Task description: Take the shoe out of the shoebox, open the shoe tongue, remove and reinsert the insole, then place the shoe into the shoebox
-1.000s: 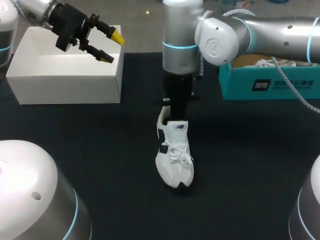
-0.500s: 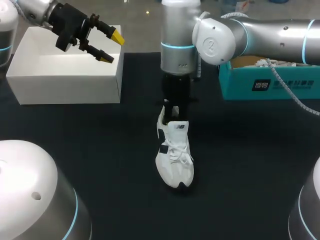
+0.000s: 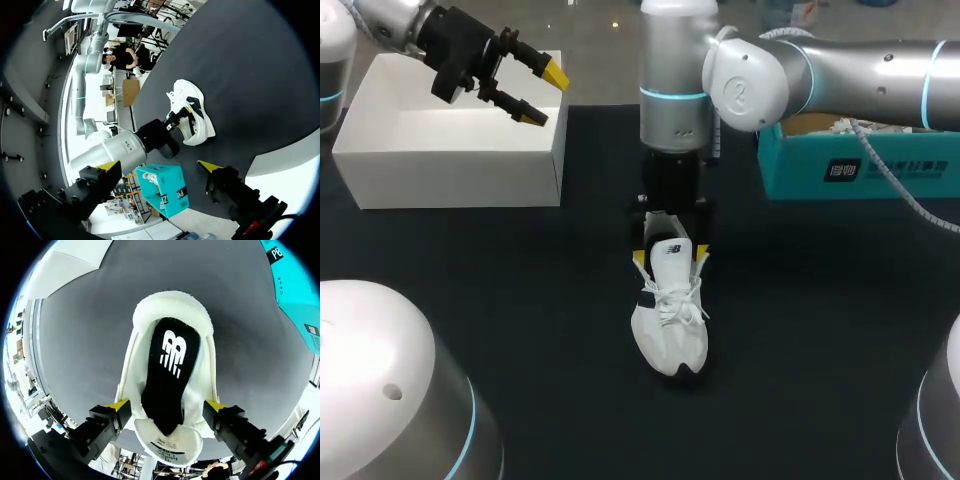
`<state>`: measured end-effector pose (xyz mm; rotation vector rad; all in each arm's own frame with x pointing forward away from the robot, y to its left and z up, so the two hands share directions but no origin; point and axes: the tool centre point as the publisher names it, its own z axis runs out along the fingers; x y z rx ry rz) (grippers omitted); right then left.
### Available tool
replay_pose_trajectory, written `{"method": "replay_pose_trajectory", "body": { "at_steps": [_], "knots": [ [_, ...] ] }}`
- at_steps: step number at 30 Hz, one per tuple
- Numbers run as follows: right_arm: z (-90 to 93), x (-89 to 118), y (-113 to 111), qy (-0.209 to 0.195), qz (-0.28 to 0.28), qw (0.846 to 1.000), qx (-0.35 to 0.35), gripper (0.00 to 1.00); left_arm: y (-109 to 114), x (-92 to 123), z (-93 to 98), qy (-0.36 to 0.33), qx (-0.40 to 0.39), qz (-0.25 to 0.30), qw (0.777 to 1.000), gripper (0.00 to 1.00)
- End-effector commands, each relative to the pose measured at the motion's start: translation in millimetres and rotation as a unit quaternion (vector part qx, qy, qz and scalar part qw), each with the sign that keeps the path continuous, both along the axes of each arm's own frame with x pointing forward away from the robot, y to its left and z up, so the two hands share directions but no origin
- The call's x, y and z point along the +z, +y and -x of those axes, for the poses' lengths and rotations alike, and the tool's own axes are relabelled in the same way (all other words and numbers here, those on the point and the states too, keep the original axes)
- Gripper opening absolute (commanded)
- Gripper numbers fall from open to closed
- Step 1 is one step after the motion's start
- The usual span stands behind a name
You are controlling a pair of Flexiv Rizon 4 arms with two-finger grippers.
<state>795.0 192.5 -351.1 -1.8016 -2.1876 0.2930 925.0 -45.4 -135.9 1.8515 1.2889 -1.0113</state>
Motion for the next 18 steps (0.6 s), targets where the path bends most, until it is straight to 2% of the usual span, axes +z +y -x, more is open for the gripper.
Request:
{"method": "replay_pose_trajectory", "body": {
  "at_steps": [1,18],
  "knots": [
    [2.3,-2.0,1.2,0.003,0.002,1.0,-0.002,1.0,0.1,0.3,0.1,-0.001,0.0,-0.001,1.0,1.0],
    [19.2,20.8,3.5,0.003,0.02,1.0,-0.005,1.0,0.1,0.3,0.1,-0.001,0.0,-0.001,1.0,1.0]
  ]
}}
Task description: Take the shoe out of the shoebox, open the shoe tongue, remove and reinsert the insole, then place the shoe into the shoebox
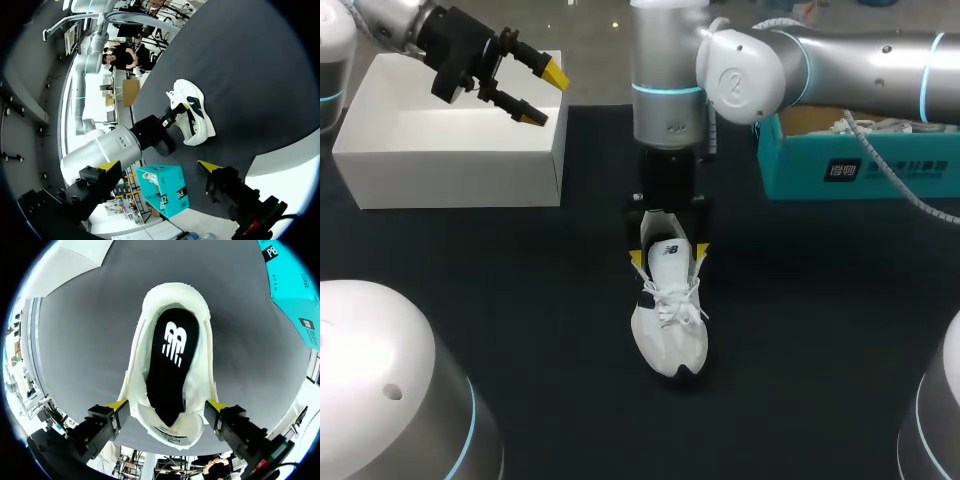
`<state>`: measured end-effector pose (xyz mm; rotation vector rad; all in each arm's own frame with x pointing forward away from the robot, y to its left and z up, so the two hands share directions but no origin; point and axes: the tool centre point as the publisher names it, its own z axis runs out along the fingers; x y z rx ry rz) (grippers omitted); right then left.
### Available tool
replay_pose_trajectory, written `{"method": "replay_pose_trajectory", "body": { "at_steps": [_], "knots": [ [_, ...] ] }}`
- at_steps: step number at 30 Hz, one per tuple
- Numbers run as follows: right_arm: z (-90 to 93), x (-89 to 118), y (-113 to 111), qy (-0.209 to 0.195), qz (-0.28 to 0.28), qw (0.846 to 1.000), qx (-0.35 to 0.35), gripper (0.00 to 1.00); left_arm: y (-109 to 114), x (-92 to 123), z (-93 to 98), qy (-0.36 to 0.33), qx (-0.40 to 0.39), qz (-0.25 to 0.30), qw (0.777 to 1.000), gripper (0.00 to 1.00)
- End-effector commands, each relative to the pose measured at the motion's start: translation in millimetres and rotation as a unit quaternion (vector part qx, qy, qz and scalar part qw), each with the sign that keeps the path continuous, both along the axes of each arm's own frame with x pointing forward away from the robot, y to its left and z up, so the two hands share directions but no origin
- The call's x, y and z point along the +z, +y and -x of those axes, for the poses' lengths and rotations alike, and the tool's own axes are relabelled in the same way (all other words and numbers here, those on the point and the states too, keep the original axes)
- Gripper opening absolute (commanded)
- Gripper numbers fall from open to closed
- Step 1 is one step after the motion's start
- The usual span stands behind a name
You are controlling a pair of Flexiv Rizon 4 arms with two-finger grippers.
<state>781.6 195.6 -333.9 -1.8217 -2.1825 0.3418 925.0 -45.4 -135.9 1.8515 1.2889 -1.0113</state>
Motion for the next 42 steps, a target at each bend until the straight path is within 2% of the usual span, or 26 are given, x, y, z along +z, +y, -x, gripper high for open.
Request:
{"method": "replay_pose_trajectory", "body": {
  "at_steps": [1,7,19,25,26,27,29,42],
  "knots": [
    [7.5,4.5,0.7,-0.002,0.002,1.0,-0.002,1.0,0.1,0.3,0.1,-0.001,0.0,-0.001,1.0,1.0],
    [18.3,11.1,3.6,-0.005,0.005,1.0,-0.013,1.0,0.1,0.3,0.1,-0.001,0.0,-0.001,1.0,1.0],
    [43.5,39.5,4.9,-0.015,0.022,0.999,-0.018,1.0,0.1,0.3,0.1,-0.001,0.0,-0.001,1.0,1.0],
    [52.9,40.3,12.3,-0.016,0.023,0.999,-0.018,1.0,0.1,0.3,0.1,-0.001,0.0,-0.001,1.0,1.0],
    [53.4,38.9,12.2,-0.017,0.021,0.999,-0.017,0.84,0.1,0.3,0.1,-0.001,0.0,-0.001,1.0,1.0],
    [54.1,38.1,13.3,-0.018,0.021,0.999,-0.017,0.44,0.1,0.3,0.1,-0.001,0.0,-0.001,1.0,1.0],
    [54.9,37.9,15.4,-0.022,0.023,0.999,-0.017,0.0,0.1,0.3,0.1,-0.001,0.0,-0.001,1.0,1.0],
    [61.0,42.9,13.6,-0.03,0.036,0.999,-0.017,0.0,0.1,0.3,0.1,-0.001,0.0,-0.001,1.0,1.0]
  ]
}}
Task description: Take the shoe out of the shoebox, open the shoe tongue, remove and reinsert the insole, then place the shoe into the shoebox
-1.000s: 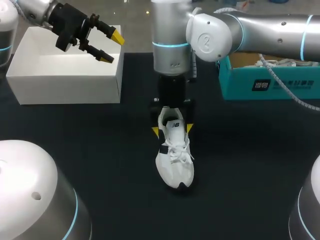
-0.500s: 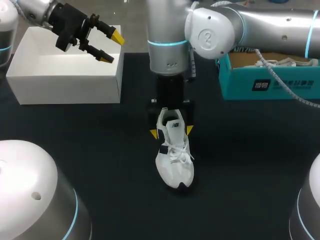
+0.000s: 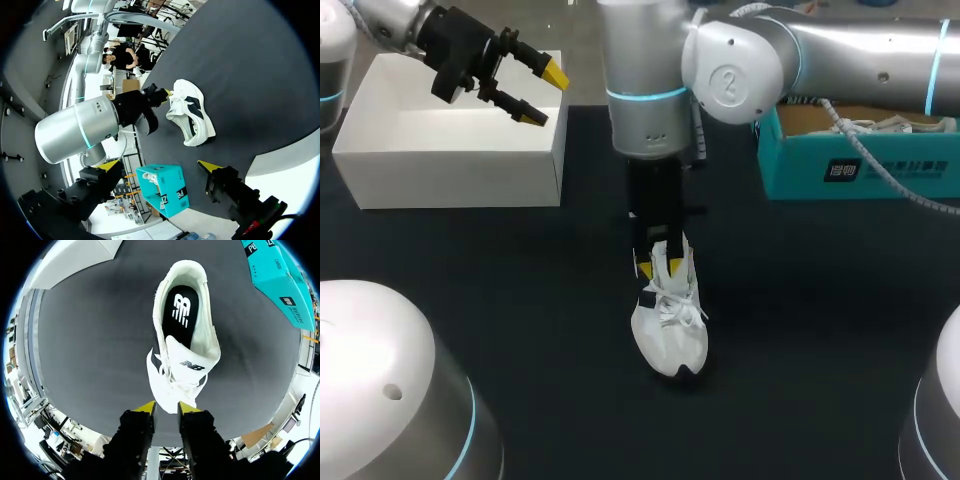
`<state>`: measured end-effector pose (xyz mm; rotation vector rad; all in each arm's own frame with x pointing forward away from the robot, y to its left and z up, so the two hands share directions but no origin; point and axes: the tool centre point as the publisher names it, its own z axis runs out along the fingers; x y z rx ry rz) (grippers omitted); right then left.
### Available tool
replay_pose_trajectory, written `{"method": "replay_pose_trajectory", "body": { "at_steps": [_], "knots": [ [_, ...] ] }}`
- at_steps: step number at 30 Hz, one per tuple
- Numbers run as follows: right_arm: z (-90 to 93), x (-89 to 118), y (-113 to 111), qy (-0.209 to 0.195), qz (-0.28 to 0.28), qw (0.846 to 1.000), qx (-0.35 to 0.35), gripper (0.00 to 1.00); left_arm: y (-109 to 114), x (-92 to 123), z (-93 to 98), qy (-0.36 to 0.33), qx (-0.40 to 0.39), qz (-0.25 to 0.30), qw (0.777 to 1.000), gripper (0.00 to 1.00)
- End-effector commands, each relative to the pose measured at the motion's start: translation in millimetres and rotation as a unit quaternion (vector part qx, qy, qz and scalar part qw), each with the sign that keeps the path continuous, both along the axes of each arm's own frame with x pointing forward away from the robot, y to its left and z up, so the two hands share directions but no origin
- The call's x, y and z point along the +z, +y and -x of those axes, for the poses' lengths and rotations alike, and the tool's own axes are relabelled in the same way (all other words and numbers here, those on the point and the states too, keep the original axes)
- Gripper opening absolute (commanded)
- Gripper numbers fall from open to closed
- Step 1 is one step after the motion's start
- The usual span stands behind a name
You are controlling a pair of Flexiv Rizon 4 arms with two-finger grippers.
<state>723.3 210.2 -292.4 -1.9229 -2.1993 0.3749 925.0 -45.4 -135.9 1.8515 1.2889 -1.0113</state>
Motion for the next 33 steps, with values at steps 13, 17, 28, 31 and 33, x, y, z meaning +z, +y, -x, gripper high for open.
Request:
{"method": "replay_pose_trajectory", "body": {
  "at_steps": [13,17,28,31,33],
  "knots": [
    [-7.5,-9.7,-6.8,-0.005,-0.005,1.0,0.0,0.0,0.1,0.3,0.1,-0.001,0.0,-0.001,1.0,1.0],
    [-18.2,-22.6,-9.2,0.004,-0.006,1.0,0.002,0.0,0.1,0.3,0.1,-0.001,0.0,-0.001,1.0,1.0],
    [-42.2,-41.6,-13.0,0.013,-0.01,1.0,0.006,0.0,0.1,0.3,0.1,-0.001,0.0,-0.001,1.0,1.0],
    [-38.2,-32.8,-13.3,0.008,-0.006,1.0,0.006,0.0,0.1,0.3,0.1,-0.001,0.0,-0.001,1.0,1.0],
    [-32.4,-25.5,-14.3,0.006,0.0,1.0,0.003,0.0,0.1,0.3,0.1,-0.001,0.0,-0.001,1.0,1.0]
  ]
}}
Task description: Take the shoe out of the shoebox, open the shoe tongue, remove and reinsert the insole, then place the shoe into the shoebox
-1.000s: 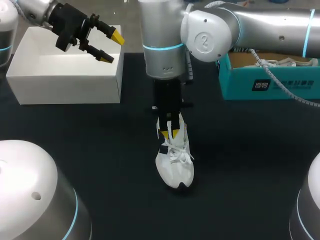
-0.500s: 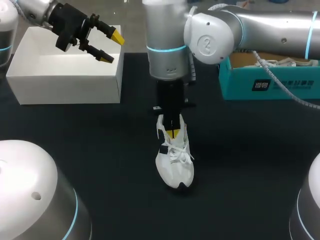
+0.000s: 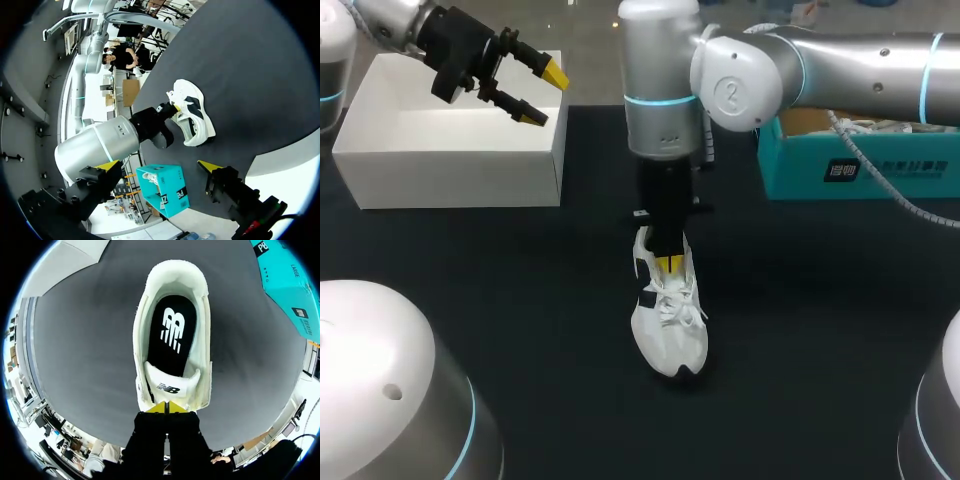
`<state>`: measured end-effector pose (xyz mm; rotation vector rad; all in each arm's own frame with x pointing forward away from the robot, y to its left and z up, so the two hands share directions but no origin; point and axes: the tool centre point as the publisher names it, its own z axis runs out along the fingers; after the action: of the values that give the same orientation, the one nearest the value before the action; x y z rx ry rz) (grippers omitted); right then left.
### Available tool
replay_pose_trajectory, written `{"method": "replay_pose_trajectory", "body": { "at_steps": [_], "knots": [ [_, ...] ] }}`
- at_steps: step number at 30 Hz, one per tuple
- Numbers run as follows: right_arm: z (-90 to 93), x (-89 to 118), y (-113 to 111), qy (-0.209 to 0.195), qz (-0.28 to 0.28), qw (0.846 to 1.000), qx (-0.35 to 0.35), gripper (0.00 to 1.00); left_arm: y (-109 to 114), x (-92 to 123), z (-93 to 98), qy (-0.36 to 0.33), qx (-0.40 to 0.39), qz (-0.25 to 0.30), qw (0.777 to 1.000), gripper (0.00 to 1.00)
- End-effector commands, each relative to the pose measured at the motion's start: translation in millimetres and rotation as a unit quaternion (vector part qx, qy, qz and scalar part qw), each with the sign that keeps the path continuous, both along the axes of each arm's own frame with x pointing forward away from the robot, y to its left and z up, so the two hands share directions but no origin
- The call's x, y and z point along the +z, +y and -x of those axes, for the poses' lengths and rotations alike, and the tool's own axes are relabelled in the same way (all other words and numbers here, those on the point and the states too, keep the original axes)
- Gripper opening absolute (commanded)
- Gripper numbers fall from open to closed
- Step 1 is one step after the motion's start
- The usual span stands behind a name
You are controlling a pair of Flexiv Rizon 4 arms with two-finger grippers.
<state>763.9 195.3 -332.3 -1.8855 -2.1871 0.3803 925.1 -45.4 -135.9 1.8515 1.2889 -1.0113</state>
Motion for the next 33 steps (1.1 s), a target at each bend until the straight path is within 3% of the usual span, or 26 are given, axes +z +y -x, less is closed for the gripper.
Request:
{"method": "replay_pose_trajectory", "body": {
  "at_steps": [1,8,15,19,24,26,33],
  "knots": [
    [11.1,17.6,-0.3,-0.01,0.011,1.0,-0.003,0.0,0.1,0.3,0.1,-0.001,0.0,-0.001,1.0,1.0],
    [18.4,29.6,-2.5,-0.028,0.006,1.0,0.005,0.0,0.1,0.3,0.1,-0.001,0.0,-0.001,1.0,1.0],
    [7.1,46.3,1.5,-0.109,-0.014,0.986,0.125,0.0,0.1,0.3,0.1,-0.001,0.0,-0.001,1.0,1.0],
    [-4.1,60.4,1.1,-0.129,-0.018,0.969,0.209,0.0,0.1,0.3,0.1,-0.001,0.0,-0.001,1.0,1.0],
    [-15.9,75.6,13.9,-0.114,-0.04,0.934,0.336,0.0,0.1,0.3,0.1,-0.001,0.0,-0.001,1.0,1.0],
    [-18.5,79.3,15.1,-0.115,-0.032,0.94,0.319,0.0,0.1,0.3,0.1,-0.001,0.0,-0.001,1.0,1.0],
    [-18.5,79.3,15.1,-0.115,-0.032,0.94,0.319,0.0,0.1,0.3,0.1,-0.001,0.0,-0.001,1.0,1.0]
  ]
}}
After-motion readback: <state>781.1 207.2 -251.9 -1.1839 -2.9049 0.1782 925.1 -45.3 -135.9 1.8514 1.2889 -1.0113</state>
